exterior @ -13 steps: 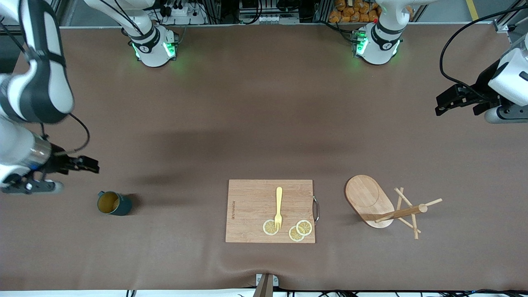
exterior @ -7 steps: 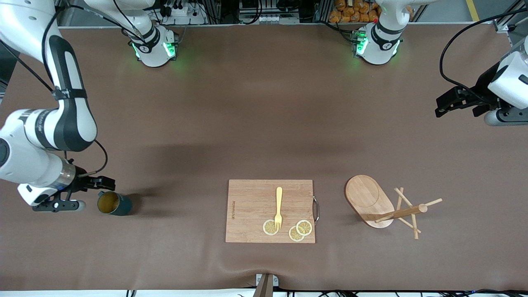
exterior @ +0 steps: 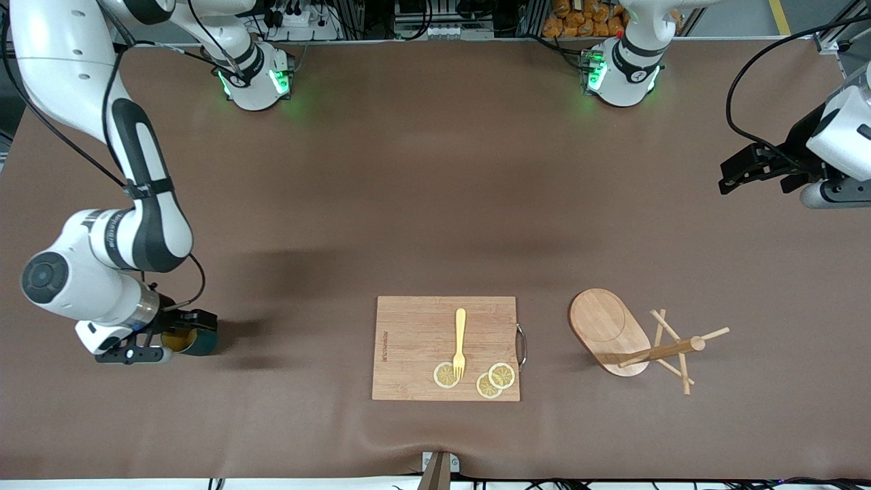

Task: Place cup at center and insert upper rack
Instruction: 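Reach the right gripper to the teal mug and grasp its rim, then lift the teal mug with the right gripper and carry it toward table center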

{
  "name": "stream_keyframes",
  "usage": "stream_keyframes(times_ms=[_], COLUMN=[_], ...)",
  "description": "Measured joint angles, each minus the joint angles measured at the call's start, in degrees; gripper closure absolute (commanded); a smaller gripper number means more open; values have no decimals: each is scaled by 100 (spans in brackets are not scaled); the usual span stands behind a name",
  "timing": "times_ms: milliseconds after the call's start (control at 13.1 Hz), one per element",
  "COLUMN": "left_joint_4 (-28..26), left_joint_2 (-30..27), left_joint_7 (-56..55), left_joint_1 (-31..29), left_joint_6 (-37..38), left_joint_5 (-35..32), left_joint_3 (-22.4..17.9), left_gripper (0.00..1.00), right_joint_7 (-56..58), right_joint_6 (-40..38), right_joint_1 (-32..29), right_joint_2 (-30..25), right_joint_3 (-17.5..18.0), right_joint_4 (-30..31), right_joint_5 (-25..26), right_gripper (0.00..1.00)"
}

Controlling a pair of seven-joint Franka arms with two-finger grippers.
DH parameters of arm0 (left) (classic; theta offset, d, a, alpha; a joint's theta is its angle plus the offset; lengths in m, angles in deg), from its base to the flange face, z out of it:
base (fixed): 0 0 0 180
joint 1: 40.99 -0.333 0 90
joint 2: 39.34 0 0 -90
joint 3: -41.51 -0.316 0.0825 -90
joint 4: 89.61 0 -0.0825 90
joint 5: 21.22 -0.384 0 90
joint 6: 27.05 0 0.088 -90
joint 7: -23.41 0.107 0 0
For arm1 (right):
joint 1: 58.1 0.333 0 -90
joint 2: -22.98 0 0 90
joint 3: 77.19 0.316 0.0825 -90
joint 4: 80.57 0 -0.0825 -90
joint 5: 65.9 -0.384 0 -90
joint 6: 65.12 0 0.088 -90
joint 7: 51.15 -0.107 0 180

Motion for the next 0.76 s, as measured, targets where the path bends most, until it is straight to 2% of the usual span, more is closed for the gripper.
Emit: stream_keyframes(times_ms=[381,533,610,762], left_joint_4=[2,2,2,2], left_joint_2=[33,33,33,33], left_joint_7=[0,0,0,0], left_joint_1=[0,0,0,0], left_joint_6=[-6,1,2,2], left_joint_5=[0,0,0,0], left_joint_3=[0,0,0,0], left_gripper=[0,0,0,0], right_joint_7=[303,496,545,638], right_joint_6=[523,559,559,557], right_joint_1=[72,40,21,-8], right_joint_2=[280,339,355,400], right_joint_3=[-22,-47,-50,-55], right_joint_4=[-5,-7,-7,-6], right_joint_5=[5,5,5,5], right_gripper=[8,19,34,75])
